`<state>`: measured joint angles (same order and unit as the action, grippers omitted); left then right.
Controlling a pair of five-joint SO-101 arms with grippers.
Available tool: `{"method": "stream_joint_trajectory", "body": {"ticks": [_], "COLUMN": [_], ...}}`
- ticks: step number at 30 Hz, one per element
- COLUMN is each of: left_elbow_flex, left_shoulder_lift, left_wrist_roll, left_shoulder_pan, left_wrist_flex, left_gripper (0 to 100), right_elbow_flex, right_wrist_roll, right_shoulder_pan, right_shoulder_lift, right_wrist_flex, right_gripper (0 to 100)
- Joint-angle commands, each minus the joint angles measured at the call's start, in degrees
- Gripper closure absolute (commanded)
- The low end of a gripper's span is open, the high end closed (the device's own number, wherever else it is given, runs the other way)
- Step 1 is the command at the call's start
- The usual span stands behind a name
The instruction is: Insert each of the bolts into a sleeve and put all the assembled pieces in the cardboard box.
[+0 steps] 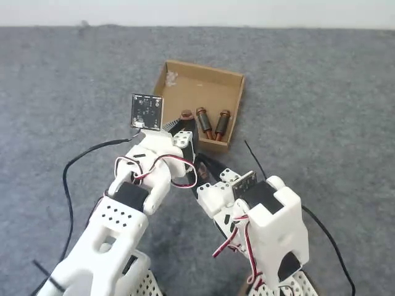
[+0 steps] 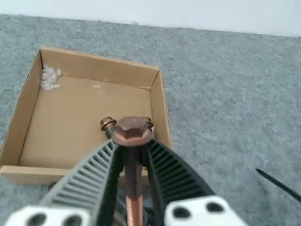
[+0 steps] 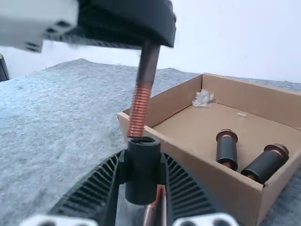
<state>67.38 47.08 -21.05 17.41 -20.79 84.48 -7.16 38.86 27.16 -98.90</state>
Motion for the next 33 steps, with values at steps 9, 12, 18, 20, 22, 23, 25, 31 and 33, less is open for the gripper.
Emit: {"method": "stream_joint_trajectory", "body": {"ticks": [9, 12, 18, 20, 22, 23, 25, 31, 33], "left_elbow_flex": [-1.98, -1.27, 3.82, 3.91, 3.91, 3.91, 3.91, 3.91, 3.91], "left_shoulder_lift": [2.55, 2.55, 2.55, 2.55, 2.55, 2.64, 2.73, 2.81, 2.64], "left_wrist_roll": [0.18, 0.09, 0.18, 0.26, 0.26, 0.26, 0.26, 0.26, 0.26], "left_shoulder_pan": [1.32, 2.46, 2.55, 2.29, 2.11, 2.11, 2.02, 2.02, 2.02], "left_wrist_flex": [0.18, 3.52, 10.64, 10.11, 10.11, 10.11, 10.2, 10.2, 10.2], "left_gripper": [99, 99, 99, 99, 99, 99, 99, 99, 99], "right_elbow_flex": [-1.32, -1.32, -1.23, -1.23, -1.23, -1.23, -1.23, -1.14, -1.23], "right_wrist_roll": [1.23, 1.23, 1.23, 1.23, 1.32, 1.32, 1.32, 1.32, 1.32], "right_shoulder_pan": [-1.19, -1.19, -1.19, -1.19, -1.19, -1.19, -1.19, -1.98, -2.07], "right_shoulder_lift": [-0.31, -0.31, -0.4, -0.4, -0.48, -0.48, -0.48, -0.66, -0.75], "right_wrist_flex": [-1.98, -1.98, -1.98, -1.98, -1.98, -1.98, -1.98, -1.98, -1.98], "right_gripper": [99.2, 99.2, 99.2, 99.2, 99.2, 99.2, 99.2, 99.2, 99.2]}}
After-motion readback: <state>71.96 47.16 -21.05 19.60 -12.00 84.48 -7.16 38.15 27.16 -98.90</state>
